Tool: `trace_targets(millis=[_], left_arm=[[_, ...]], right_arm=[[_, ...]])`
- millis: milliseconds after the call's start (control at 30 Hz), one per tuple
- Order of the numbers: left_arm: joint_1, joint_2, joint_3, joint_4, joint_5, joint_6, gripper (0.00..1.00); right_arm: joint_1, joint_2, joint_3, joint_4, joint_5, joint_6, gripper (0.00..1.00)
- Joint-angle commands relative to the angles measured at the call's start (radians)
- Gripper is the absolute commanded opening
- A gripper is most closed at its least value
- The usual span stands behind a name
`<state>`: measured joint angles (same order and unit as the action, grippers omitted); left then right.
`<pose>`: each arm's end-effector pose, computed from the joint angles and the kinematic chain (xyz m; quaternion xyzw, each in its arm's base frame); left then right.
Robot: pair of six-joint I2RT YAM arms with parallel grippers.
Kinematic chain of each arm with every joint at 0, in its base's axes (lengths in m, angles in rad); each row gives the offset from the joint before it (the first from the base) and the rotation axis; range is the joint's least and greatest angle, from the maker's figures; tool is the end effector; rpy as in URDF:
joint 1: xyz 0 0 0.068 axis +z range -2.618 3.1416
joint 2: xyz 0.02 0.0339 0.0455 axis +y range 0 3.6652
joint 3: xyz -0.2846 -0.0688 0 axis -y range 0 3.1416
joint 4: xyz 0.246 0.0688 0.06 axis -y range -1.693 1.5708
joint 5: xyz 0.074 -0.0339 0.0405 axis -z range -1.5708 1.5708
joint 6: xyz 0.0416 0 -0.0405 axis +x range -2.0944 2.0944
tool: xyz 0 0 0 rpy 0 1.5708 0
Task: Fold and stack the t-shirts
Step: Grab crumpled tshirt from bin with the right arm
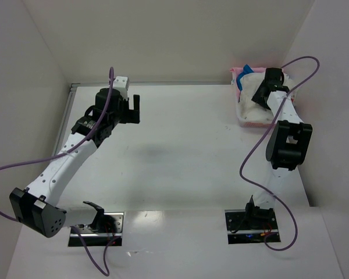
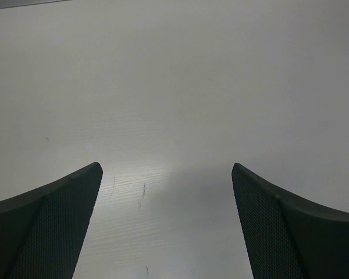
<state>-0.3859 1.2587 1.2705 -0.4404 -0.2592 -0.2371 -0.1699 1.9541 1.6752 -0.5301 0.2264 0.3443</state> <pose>0.2651 -0.0962 0.3998 -0.0077 0.8371 -0.0608 0.5435 0.4503 -0.0867 0.2845 0.2752 0.8814 -0.0723 0.3771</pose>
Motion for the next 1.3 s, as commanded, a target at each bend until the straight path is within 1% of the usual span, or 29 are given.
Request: trace_targets(millis=[0, 33, 67, 100, 167, 200, 233, 300, 333, 400, 467, 567, 633, 667, 767, 800, 833, 867, 900, 933, 967, 1000, 1033, 1067, 1100, 1133, 1167, 1233, 1267], left_arm=[[-0.002, -0.027, 0.004, 0.046, -0.015, 0.015, 1.00], [-0.002, -0.027, 0.004, 0.046, -0.015, 0.015, 1.00], [-0.002, -0.027, 0.004, 0.046, -0.015, 0.015, 1.00], [-0.002, -0.027, 0.004, 0.046, -0.015, 0.015, 1.00], [-0.002, -0.027, 0.004, 0.046, -0.005, 0.015, 1.00], [-0.002, -0.027, 0.004, 0.055, 0.008, 0.015, 1.00], [-0.002, -0.027, 0.004, 0.055, 0.008, 0.015, 1.00], [-0.002, -0.027, 0.015, 0.066, 0.034, 0.015, 1.00], [-0.002, -0.016, 0.015, 0.066, 0.064, 0.015, 1.00], [-0.002, -0.016, 0.029, 0.089, 0.112, 0.015, 1.00], [-0.002, -0.005, 0.055, 0.104, 0.239, 0.050, 1.00], [-0.002, 0.005, 0.082, 0.118, 0.377, 0.073, 1.00], [-0.002, 0.016, 0.116, 0.118, 0.388, 0.064, 1.00], [-0.002, 0.027, 0.116, 0.118, 0.388, 0.064, 1.00], [-0.002, 0.027, 0.141, 0.118, 0.399, 0.055, 1.00], [-0.002, 0.016, 0.141, 0.118, 0.414, 0.055, 1.00], [-0.002, 0.004, 0.141, 0.118, 0.428, 0.041, 1.00], [-0.002, 0.004, 0.141, 0.118, 0.428, 0.027, 1.00], [-0.002, -0.017, 0.141, 0.118, 0.443, 0.027, 1.00], [-0.002, -0.018, 0.141, 0.118, 0.455, 0.018, 1.00], [-0.002, -0.034, 0.127, 0.127, 0.456, 0.018, 1.00], [-0.002, -0.044, 0.127, 0.127, 0.466, 0.009, 1.00], [-0.002, -0.057, 0.113, 0.127, 0.466, 0.009, 1.00], [-0.002, -0.058, 0.104, 0.127, 0.466, 0.009, 1.00], [-0.002, -0.068, 0.104, 0.127, 0.466, 0.009, 1.00], [-0.002, -0.068, 0.095, 0.127, 0.454, 0.009, 1.00], [-0.002, -0.068, 0.095, 0.127, 0.454, 0.009, 1.00], [-0.002, -0.078, 0.084, 0.127, 0.454, -0.001, 1.00], [-0.002, -0.078, 0.084, 0.127, 0.454, -0.001, 1.00]], right_arm=[[0.004, 0.012, 0.004, 0.030, -0.016, 0.001, 0.55], [0.004, 0.012, 0.004, 0.019, -0.016, 0.001, 0.48], [0.004, 0.012, 0.017, 0.010, -0.016, 0.001, 0.34], [0.004, -0.001, 0.017, 0.010, -0.016, 0.001, 0.29], [0.004, -0.024, 0.026, 0.010, -0.016, 0.001, 0.26], [0.004, -0.053, 0.037, -0.001, -0.016, 0.001, 0.26], [0.004, -0.069, 0.053, -0.001, -0.041, 0.001, 0.24], [0.004, -0.099, 0.078, -0.010, -0.090, -0.008, 0.24], [0.004, -0.128, 0.115, -0.022, -0.125, -0.008, 0.24], [0.004, -0.161, 0.155, -0.031, -0.243, -0.018, 0.24], [0.004, -0.224, 0.170, -0.031, -0.347, 0.001, 0.24], [0.021, -0.318, 0.170, -0.002, -0.427, 0.033, 0.25], [0.055, -0.363, 0.182, -0.002, -0.441, 0.033, 0.27], [0.111, -0.409, 0.182, -0.002, -0.441, 0.019, 0.28], [0.214, -0.474, 0.173, 0.007, -0.359, 0.004, 0.28], [0.280, -0.512, 0.163, 0.007, -0.328, 0.021, 0.28], [0.305, -0.526, 0.141, 0.007, -0.309, 0.036, 0.27], [0.326, -0.540, 0.126, 0.007, -0.309, 0.048, 0.28], [0.354, -0.569, 0.085, -0.004, -0.309, 0.080, 0.33], [0.354, -0.587, 0.051, -0.004, -0.291, 0.102, 0.36], [0.354, -0.610, 0.009, -0.004, -0.291, 0.102, 0.41], [0.354, -0.635, -0.064, 0.011, -0.268, 0.102, 0.52], [0.354, -0.677, -0.095, 0.022, -0.237, 0.111, 0.60], [0.354, -0.696, -0.120, 0.022, -0.175, 0.111, 0.67], [0.354, -0.710, -0.144, 0.022, -0.139, 0.111, 0.72], [0.354, -0.719, -0.144, 0.013, -0.116, 0.093, 0.85], [0.354, -0.719, -0.156, 0.013, -0.083, 0.076, 0.92], [0.354, -0.719, -0.146, -0.013, -0.030, 0.044, 1.00], [0.354, -0.687, -0.146, -0.022, 0.006, 0.044, 1.00]])
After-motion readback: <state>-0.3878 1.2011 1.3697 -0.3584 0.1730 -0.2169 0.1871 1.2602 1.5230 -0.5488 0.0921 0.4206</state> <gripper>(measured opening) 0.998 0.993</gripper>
